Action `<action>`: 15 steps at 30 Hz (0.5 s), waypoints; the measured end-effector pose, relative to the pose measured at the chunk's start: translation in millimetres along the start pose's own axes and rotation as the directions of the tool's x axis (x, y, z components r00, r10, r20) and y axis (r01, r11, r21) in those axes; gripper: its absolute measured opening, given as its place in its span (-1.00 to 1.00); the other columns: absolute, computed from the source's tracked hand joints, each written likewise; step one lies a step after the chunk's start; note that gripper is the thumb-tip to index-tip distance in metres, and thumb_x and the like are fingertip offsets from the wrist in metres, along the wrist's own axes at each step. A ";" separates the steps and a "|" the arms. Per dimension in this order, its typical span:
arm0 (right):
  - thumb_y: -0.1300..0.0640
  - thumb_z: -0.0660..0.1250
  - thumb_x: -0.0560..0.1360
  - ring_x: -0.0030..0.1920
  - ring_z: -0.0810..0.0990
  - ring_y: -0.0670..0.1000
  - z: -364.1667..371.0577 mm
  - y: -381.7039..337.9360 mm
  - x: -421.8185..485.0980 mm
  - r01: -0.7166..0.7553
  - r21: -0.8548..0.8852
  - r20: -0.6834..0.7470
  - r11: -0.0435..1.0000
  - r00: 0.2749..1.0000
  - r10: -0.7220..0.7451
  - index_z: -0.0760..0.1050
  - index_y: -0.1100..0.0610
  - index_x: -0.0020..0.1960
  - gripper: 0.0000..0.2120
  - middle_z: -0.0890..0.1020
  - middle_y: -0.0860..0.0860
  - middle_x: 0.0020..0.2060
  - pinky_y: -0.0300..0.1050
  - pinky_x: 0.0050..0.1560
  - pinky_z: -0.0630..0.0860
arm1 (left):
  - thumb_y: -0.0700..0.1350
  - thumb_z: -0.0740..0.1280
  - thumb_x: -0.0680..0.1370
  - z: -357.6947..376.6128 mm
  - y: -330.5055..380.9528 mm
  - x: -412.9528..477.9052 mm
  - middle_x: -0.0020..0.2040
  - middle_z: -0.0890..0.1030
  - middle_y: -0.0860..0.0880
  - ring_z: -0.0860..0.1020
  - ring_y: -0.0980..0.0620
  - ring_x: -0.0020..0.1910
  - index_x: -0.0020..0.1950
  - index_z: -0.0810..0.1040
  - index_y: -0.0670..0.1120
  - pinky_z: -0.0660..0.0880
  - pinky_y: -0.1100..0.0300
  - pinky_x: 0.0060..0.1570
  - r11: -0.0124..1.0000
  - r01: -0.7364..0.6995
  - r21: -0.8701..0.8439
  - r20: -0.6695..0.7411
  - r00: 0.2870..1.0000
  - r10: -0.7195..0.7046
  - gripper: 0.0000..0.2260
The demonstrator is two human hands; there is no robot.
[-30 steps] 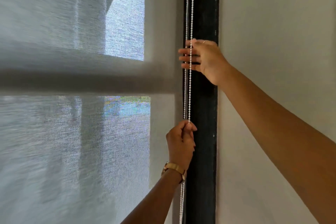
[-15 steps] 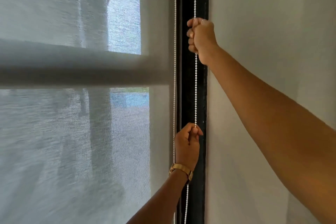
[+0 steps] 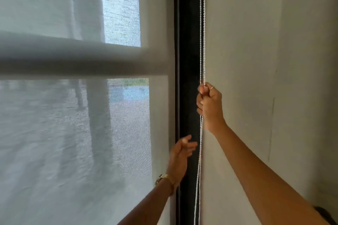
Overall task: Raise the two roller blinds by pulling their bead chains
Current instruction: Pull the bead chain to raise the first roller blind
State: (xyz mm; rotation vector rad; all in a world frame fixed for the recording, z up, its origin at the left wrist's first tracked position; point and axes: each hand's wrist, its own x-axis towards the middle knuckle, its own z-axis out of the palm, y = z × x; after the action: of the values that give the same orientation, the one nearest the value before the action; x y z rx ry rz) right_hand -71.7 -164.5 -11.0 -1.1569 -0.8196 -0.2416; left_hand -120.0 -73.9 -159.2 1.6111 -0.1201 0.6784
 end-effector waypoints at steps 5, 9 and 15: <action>0.34 0.03 0.58 -0.56 0.26 -0.13 1.9 36.3 -48.8 -0.062 -0.052 -0.014 0.997 0.998 0.062 0.34 0.16 -0.25 -0.72 0.34 -0.05 -0.51 -0.33 -0.58 0.21 | -0.02 0.00 0.65 -13.1 96.8 49.9 0.10 0.62 -0.12 0.59 -0.06 0.13 0.25 0.47 -0.11 0.51 0.06 0.20 0.984 -0.176 -0.026 0.010 0.984 0.177 -0.66; 0.39 0.00 0.55 -0.58 0.16 -0.15 18.5 52.1 -87.3 -0.173 -0.019 0.017 0.985 0.985 0.173 0.35 0.20 -0.20 -0.75 0.25 0.05 -0.47 -0.33 -0.61 0.10 | 0.03 -0.03 0.65 -6.4 160.4 80.2 0.07 0.61 -0.13 0.62 -0.06 0.02 0.32 0.40 -0.19 0.58 0.11 0.04 0.970 -0.221 -0.097 0.102 0.968 0.231 -0.59; 0.34 0.03 0.60 -0.59 0.17 -0.17 42.1 67.4 -120.8 -0.210 -0.013 0.030 0.978 0.977 0.211 0.33 0.15 -0.29 -0.69 0.26 0.09 -0.46 -0.36 -0.59 0.15 | -0.02 -0.01 0.65 6.7 221.9 98.3 -0.35 0.44 0.01 0.35 0.14 -0.46 0.05 0.55 -0.14 0.34 0.35 -0.51 0.918 -0.333 -0.217 -0.181 0.937 0.297 -0.64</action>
State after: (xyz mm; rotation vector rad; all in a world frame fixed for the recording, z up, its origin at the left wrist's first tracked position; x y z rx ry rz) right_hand -136.3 -127.4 -135.0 -1.2493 -0.7170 -0.0524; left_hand -138.2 -88.9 82.4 1.3106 -0.3511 0.9891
